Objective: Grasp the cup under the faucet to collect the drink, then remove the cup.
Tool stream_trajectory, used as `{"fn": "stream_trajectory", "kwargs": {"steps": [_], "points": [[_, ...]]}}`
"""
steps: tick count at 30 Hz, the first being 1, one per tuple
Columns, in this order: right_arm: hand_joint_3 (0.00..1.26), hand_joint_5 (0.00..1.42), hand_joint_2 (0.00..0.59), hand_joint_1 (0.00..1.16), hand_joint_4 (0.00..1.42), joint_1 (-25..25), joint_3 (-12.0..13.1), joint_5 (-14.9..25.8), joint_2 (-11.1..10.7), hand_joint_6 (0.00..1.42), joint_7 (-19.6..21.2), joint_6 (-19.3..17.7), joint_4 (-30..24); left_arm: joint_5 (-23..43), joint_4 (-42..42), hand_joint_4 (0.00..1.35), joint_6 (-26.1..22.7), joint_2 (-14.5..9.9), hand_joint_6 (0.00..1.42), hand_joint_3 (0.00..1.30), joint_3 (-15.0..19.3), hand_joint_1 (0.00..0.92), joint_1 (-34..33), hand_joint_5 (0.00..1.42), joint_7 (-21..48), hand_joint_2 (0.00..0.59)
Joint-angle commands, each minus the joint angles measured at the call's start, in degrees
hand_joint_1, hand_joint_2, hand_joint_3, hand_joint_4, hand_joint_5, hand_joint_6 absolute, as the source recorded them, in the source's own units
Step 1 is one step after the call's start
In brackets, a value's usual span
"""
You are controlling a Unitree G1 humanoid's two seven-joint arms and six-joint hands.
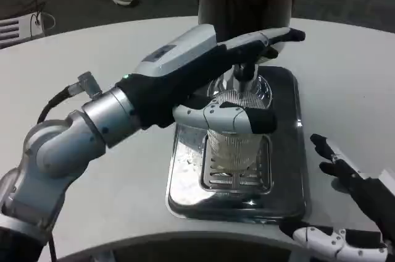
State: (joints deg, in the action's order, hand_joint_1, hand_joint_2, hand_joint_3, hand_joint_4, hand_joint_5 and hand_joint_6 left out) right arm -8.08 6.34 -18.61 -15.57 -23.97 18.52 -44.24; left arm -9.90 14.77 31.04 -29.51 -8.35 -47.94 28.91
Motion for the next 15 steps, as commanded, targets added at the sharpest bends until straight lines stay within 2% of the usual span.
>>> {"fn": "stream_trajectory", "kwargs": {"steps": [1, 8, 15], "points": [[0.0, 0.04, 0.221, 0.76, 0.0, 2.8, -2.5, 0.0, 0.6, 0.06, 3.8, -2.1, 3.8, -2.7, 1.8, 0.08, -0.1, -1.0, 0.22, 0.13, -2.3, 0.0, 0.9, 0.17, 2.0, 0.0], [0.0, 0.04, 0.221, 0.77, 0.0, 7.5, -6.8, -1.2, 1.3, 0.06, 8.6, -3.2, 9.3, -2.2, 0.6, 0.08, 0.0, -1.9, 0.22, 0.13, -2.2, 0.0, 1.0, 0.17, 2.3, 0.0], [0.0, 0.03, 0.216, 0.79, 0.0, 11.3, -9.3, -1.7, 2.2, 0.06, 11.8, -3.3, 13.4, -1.6, -1.4, 0.08, -0.3, -2.8, 0.22, 0.13, -2.2, 0.0, 2.0, 0.17, 2.7, 0.0]]}}
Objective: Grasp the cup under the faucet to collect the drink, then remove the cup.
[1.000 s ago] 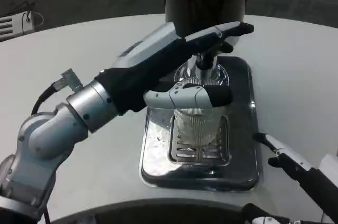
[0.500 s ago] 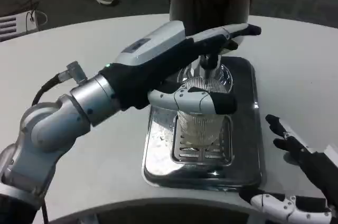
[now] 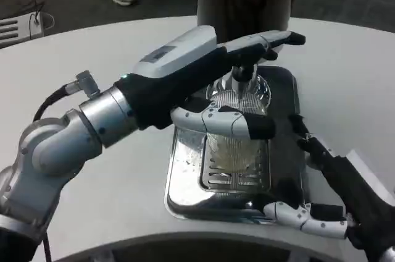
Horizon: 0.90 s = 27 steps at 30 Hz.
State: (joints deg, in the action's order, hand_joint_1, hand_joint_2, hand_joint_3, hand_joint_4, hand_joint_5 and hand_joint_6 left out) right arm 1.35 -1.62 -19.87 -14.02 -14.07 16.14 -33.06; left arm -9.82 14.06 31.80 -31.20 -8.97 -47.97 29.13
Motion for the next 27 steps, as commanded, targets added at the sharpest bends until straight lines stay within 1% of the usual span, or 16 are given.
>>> {"fn": "stream_trajectory", "kwargs": {"steps": [1, 6, 11, 20, 27], "points": [[0.0, 0.03, 0.217, 0.79, 0.0, 2.3, -1.6, -0.4, 0.8, 0.06, 2.3, -0.9, 2.8, -1.6, -0.9, 0.08, -1.1, -1.2, 0.22, 0.13, -1.5, 0.0, 2.1, 0.17, 2.6, 0.0], [0.0, 0.03, 0.218, 0.8, 0.0, 4.3, -3.1, -1.0, 1.7, 0.06, 4.7, -1.0, 5.1, -1.5, -2.3, 0.09, -1.4, -1.8, 0.22, 0.13, -1.5, 0.0, 2.7, 0.17, 3.0, 0.0], [0.0, 0.03, 0.218, 0.8, 0.0, 5.8, -4.0, -1.6, 2.4, 0.05, 6.3, -1.2, 6.5, -1.5, -2.9, 0.09, -1.5, -2.2, 0.22, 0.13, -1.5, 0.0, 2.8, 0.17, 3.2, 0.0], [0.0, 0.03, 0.218, 0.8, 0.0, 7.5, -4.5, -1.3, 2.9, 0.05, 8.1, -1.3, 7.9, -1.3, -3.3, 0.09, -1.7, -2.3, 0.22, 0.13, -1.3, 0.0, 3.0, 0.17, 3.0, 0.0], [0.0, 0.03, 0.215, 0.8, 0.0, 9.0, -4.9, -1.1, 3.1, 0.05, 8.9, -1.8, 10.3, -1.2, -3.8, 0.09, -1.8, -2.3, 0.23, 0.13, -0.8, 0.0, 3.7, 0.17, 2.4, 0.0]]}}
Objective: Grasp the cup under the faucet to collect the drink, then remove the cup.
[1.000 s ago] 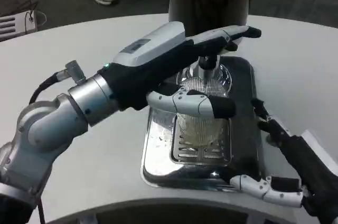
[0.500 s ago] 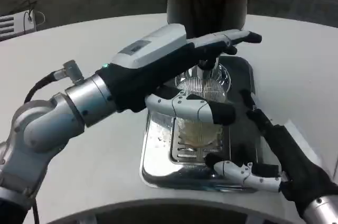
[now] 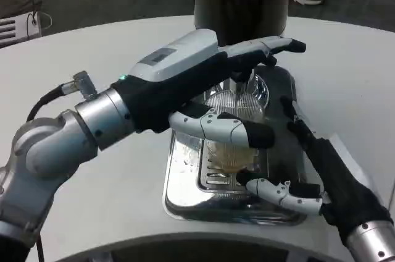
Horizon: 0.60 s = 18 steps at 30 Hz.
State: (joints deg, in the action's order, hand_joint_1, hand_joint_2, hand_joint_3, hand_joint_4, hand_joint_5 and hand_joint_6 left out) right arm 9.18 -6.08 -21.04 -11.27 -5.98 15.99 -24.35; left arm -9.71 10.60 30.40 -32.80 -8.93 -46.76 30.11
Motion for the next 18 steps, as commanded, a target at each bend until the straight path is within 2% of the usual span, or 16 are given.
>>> {"fn": "stream_trajectory", "kwargs": {"steps": [1, 18], "points": [[0.0, 0.03, 0.215, 0.8, 0.0, 1.5, -0.5, 0.1, 0.4, 0.05, 0.8, -1.7, 2.0, -1.3, -0.5, 0.09, -0.5, -0.7, 0.23, 0.13, -0.7, 0.0, 2.5, 0.17, 1.4, 0.0], [0.0, 0.03, 0.214, 0.79, 0.0, 7.1, -0.7, 0.8, 1.5, 0.04, 2.1, -3.5, 9.0, -2.0, -2.1, 0.1, -1.3, -1.1, 0.23, 0.13, 0.7, 0.0, 3.3, 0.17, 0.2, 0.0]]}}
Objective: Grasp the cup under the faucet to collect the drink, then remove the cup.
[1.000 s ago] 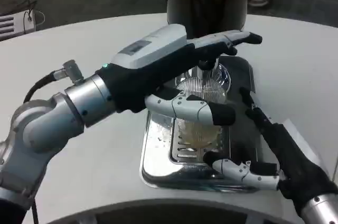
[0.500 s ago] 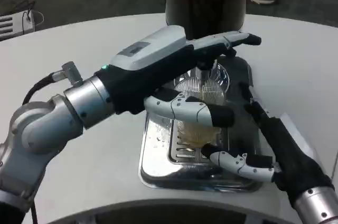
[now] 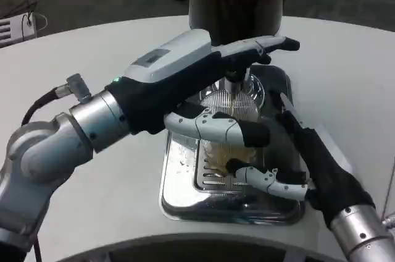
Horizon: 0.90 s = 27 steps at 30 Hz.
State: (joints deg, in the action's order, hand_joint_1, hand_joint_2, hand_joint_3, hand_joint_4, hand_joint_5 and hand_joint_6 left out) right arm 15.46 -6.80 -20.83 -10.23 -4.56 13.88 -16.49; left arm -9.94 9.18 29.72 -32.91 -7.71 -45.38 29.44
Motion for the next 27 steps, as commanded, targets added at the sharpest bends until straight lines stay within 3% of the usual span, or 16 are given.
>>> {"fn": "stream_trajectory", "kwargs": {"steps": [1, 16, 27], "points": [[0.0, 0.03, 0.214, 0.79, 0.0, 1.2, 0.1, 0.7, 0.6, 0.04, 0.7, -1.5, 1.6, -1.9, -0.8, 0.09, -0.7, -1.0, 0.23, 0.13, -0.5, 0.0, 2.0, 0.17, 0.9, 0.0], [0.0, 0.03, 0.214, 0.79, 0.0, 4.2, 0.6, 2.5, 0.6, 0.03, 0.6, -2.6, 5.1, -1.9, -2.5, 0.09, -2.7, 0.4, 0.23, 0.13, 2.0, 0.0, 4.4, 0.17, -3.7, 0.003], [0.0, 0.03, 0.214, 0.79, 0.0, 4.5, 1.1, 3.8, 0.4, 0.03, 0.3, -3.7, 6.4, -1.5, -4.0, 0.11, -1.9, 4.1, 0.25, 0.16, 5.0, 0.0, 7.6, 0.19, -10.5, 0.026]]}}
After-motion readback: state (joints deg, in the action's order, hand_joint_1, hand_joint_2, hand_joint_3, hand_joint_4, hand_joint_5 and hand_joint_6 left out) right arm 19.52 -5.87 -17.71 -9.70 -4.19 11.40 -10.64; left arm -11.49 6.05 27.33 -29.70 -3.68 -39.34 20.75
